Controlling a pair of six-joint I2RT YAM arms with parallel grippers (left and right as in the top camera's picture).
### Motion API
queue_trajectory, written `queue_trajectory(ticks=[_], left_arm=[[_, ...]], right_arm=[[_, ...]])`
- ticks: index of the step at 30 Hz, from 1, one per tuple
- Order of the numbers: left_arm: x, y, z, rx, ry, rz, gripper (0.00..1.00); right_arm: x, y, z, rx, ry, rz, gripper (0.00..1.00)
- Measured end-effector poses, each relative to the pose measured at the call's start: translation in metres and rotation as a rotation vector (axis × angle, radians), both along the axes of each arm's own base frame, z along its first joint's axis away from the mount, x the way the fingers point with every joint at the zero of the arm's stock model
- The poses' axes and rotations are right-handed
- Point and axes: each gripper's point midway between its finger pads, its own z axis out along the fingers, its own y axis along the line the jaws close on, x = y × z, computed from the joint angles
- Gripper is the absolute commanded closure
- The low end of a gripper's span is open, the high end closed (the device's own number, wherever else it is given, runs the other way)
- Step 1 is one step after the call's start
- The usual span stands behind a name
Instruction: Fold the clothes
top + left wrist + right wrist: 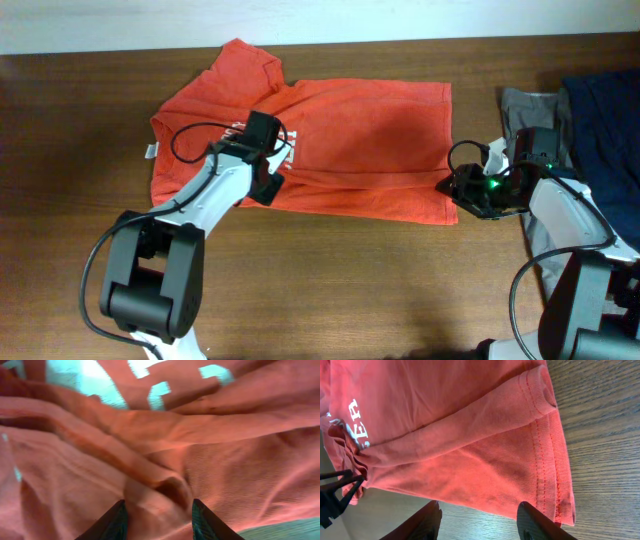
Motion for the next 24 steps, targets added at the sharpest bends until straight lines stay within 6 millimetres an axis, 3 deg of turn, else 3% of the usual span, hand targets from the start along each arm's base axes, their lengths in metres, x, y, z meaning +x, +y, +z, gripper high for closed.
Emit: queue_trajectory(ticks=[4,5,9,15,19,24], left_arm=[[-0.005,-0.005,-0.007,0.013,0.022,-0.017,0.62],[-0.006,-0.005,-0.01,0.022,0.029,-0.016,0.76],[-0.009,0.002,-0.019,0.06,0.051,-0.006,0.99],[-0.021,0.019,-0.015,0.144,0.092,0.055,1.0],[-0.019,0.028,0.01,0.196,0.09,0.094,1.0],[0.001,0.031,0.071,0.189,-0.063,0.126,0.94]], right_arm=[[0.0,0.0,0.0,0.0,0.001,0.0,0.46],[0.0,0.0,0.0,0.0,0.001,0.0,0.46],[0.0,0.0,0.0,0.0,0.0,0.0,0.46],[0.0,0.0,0.0,0.0,0.001,0.0,0.46],[0.0,0.0,0.0,0.0,0.0,0.0,0.46],[0.0,0.0,0.0,0.0,0.0,0.0,0.46]])
